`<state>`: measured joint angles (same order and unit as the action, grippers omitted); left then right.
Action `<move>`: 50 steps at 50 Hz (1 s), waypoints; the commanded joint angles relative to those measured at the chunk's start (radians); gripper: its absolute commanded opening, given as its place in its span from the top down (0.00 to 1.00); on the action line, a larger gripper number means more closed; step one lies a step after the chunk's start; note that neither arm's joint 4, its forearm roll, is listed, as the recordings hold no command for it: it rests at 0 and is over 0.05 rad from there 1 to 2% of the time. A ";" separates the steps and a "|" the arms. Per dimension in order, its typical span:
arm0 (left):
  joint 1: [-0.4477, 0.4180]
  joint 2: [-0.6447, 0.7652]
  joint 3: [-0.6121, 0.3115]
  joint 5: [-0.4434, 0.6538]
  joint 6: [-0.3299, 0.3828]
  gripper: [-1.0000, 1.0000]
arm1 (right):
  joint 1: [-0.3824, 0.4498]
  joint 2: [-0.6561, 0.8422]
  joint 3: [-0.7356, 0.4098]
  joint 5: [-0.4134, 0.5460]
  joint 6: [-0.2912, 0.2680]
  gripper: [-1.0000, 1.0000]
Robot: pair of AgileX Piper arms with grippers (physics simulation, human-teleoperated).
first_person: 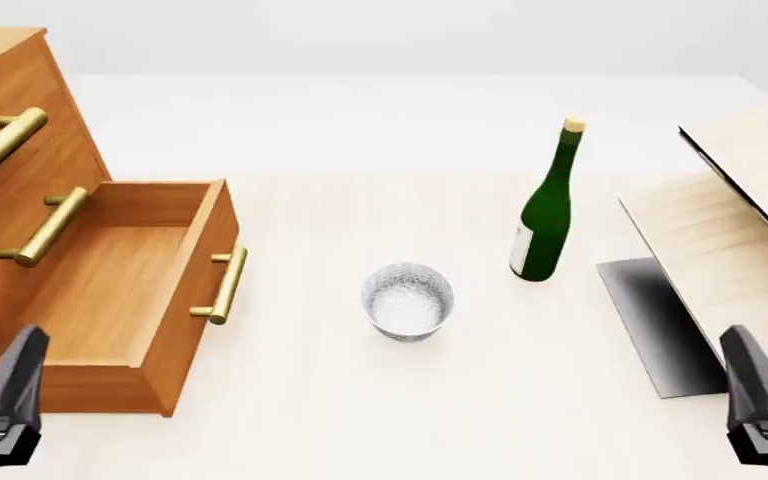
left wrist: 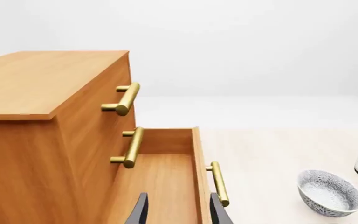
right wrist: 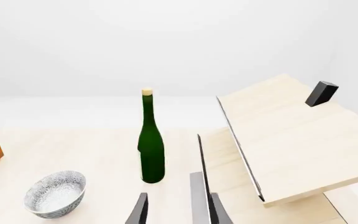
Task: Put the bowl in the bottom drawer of the cabinet and close it.
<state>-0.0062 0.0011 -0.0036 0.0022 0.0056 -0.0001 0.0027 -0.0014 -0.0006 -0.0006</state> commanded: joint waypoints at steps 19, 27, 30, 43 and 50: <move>-0.082 0.003 -0.069 0.075 0.021 0.00 | 0.000 0.004 -0.003 -0.001 0.003 0.00; -0.116 0.010 -0.100 0.111 0.023 0.00 | 0.000 0.004 -0.003 -0.001 0.003 0.00; -0.126 0.014 -0.108 0.124 0.021 0.00 | 0.000 0.004 -0.003 -0.001 0.003 0.00; -0.195 0.020 -0.156 0.184 0.036 0.00 | 0.000 0.004 -0.003 -0.001 0.003 0.00; -0.221 0.067 -0.187 0.187 0.022 0.00 | 0.001 0.004 -0.003 -0.001 0.003 0.00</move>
<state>-0.1877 0.0265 -0.1525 0.1689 0.0390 0.0004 0.0068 -0.0043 -0.0019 0.0022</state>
